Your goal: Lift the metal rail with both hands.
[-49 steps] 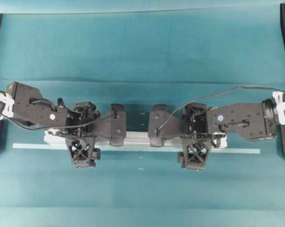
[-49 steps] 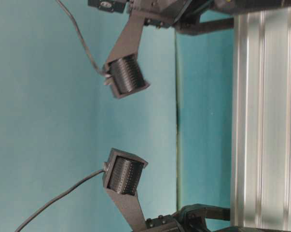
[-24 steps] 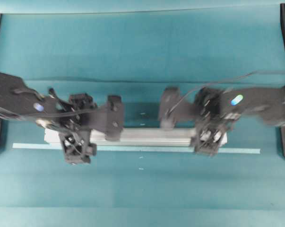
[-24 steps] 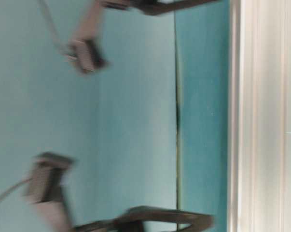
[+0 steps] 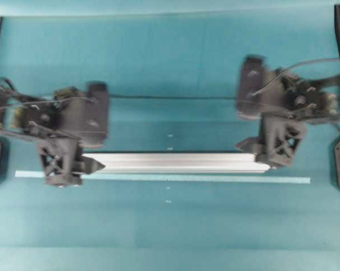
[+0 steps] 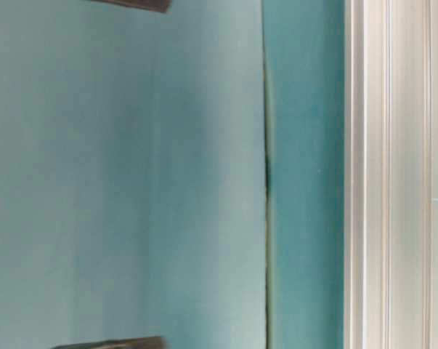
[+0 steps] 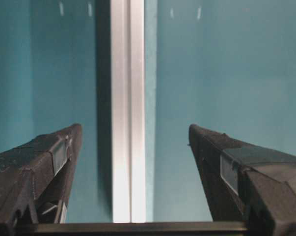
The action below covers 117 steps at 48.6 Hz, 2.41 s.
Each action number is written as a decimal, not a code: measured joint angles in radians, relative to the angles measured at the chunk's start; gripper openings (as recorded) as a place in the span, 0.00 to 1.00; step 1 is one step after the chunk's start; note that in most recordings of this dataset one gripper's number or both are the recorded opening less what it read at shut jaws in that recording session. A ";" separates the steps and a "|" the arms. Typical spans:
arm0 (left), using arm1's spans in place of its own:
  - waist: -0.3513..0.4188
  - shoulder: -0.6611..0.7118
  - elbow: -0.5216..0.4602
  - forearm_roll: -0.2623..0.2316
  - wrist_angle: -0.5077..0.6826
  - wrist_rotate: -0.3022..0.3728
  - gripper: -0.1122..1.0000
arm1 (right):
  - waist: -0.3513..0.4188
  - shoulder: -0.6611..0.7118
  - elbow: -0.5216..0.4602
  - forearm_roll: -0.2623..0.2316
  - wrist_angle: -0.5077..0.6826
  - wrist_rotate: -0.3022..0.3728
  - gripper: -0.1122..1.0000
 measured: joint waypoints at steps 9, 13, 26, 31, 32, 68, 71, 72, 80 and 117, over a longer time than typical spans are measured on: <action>0.000 -0.057 0.000 0.002 -0.035 0.000 0.86 | -0.008 -0.095 0.049 -0.002 -0.112 0.000 0.99; 0.000 -0.084 0.005 0.002 -0.067 0.000 0.86 | -0.009 -0.135 0.071 -0.002 -0.163 0.000 0.99; 0.005 -0.166 0.048 0.002 -0.173 0.000 0.86 | -0.009 -0.267 0.126 -0.002 -0.272 0.000 0.99; 0.008 -0.207 0.071 0.002 -0.229 0.000 0.86 | -0.009 -0.311 0.138 -0.002 -0.279 0.000 0.99; 0.009 -0.216 0.075 0.000 -0.238 -0.002 0.86 | -0.009 -0.319 0.140 -0.002 -0.279 0.000 0.99; 0.011 -0.492 0.146 0.000 -0.370 -0.008 0.86 | -0.015 -0.583 0.232 -0.002 -0.446 0.002 0.99; 0.011 -0.502 0.147 0.000 -0.371 -0.008 0.86 | -0.017 -0.597 0.244 -0.002 -0.462 0.002 0.99; 0.011 -0.503 0.147 0.000 -0.371 -0.008 0.86 | -0.017 -0.603 0.249 -0.002 -0.466 0.002 0.99; 0.009 -0.506 0.153 0.000 -0.376 -0.008 0.86 | -0.015 -0.618 0.265 -0.002 -0.488 0.002 0.99; 0.011 -0.526 0.184 0.000 -0.410 -0.026 0.86 | -0.017 -0.634 0.287 -0.002 -0.492 0.002 0.99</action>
